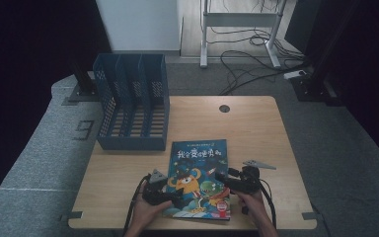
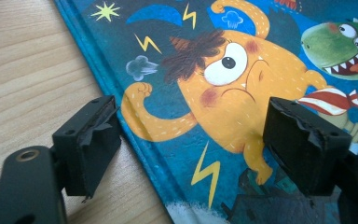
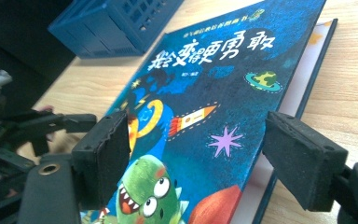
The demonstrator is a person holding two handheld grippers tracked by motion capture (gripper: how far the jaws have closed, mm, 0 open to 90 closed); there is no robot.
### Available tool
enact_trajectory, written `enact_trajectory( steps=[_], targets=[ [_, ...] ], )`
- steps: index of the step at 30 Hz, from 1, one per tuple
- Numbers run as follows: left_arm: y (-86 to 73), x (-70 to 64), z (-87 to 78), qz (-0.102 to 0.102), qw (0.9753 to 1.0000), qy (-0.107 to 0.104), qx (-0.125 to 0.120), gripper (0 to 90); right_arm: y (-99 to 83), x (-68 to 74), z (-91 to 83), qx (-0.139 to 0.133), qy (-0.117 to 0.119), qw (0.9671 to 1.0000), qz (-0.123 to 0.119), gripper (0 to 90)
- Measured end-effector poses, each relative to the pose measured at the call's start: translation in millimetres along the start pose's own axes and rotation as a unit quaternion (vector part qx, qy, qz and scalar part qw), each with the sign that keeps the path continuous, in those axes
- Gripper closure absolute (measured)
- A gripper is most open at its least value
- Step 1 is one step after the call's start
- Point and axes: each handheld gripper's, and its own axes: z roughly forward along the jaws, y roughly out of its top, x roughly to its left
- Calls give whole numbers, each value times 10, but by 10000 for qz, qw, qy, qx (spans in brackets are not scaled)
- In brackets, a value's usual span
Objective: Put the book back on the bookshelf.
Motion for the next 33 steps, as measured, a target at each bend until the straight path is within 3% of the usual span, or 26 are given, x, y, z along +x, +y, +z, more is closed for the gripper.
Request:
enact_trajectory(
  steps=[17,33],
  targets=[
    [0,8,-9,-53,10000,-51,7,191,-95,-56,171,393,-463,9980,-147,240],
    [10,0,-6,-23,10000,-47,72,175,-87,-100,293,383,-638,9972,-118,214]
  ],
)
